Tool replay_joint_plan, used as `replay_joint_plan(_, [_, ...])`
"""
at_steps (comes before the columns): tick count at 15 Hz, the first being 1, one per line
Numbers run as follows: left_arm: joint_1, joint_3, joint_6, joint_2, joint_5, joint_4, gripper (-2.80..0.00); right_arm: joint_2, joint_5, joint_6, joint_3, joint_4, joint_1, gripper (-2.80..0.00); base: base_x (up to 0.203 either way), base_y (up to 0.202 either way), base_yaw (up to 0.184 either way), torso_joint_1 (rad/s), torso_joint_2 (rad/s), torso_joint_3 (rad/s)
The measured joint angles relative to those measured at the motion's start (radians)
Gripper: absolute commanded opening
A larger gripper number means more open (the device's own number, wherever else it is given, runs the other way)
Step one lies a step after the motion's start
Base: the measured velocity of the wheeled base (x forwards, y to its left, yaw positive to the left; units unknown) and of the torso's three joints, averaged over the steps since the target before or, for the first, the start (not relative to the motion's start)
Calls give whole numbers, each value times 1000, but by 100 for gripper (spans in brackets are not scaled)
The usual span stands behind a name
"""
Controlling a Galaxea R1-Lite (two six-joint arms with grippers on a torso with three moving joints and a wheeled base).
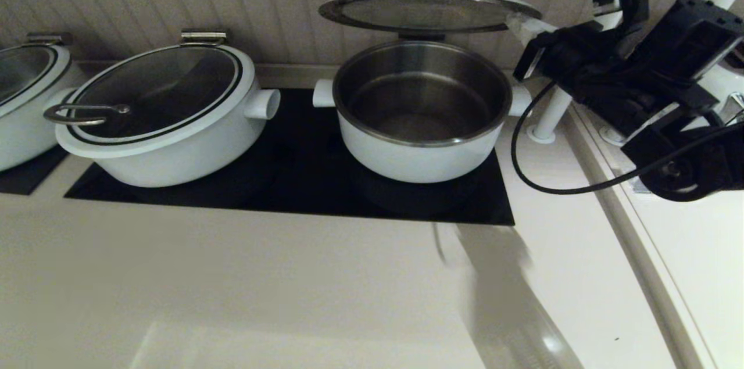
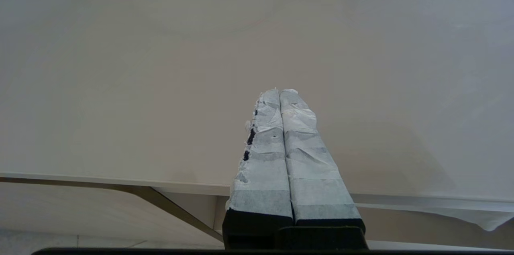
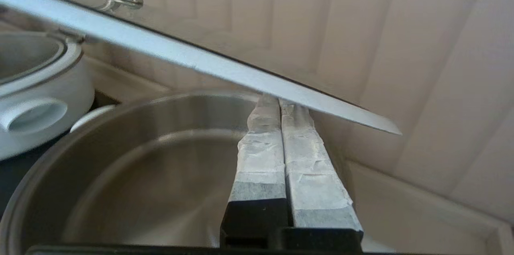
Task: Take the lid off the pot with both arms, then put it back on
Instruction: Open the pot lid completely
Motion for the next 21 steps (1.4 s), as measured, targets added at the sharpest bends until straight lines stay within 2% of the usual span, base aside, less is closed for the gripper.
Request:
replay_joint_plan(8, [0,0,0,0,0,0,-280,14,-1,-1,-125,1,0,-280,0,0,0,0,0,0])
replay_joint_plan(21, [0,0,0,0,0,0,-280,41,5,0,-193,2,-1,-280,0,0,0,0,0,0])
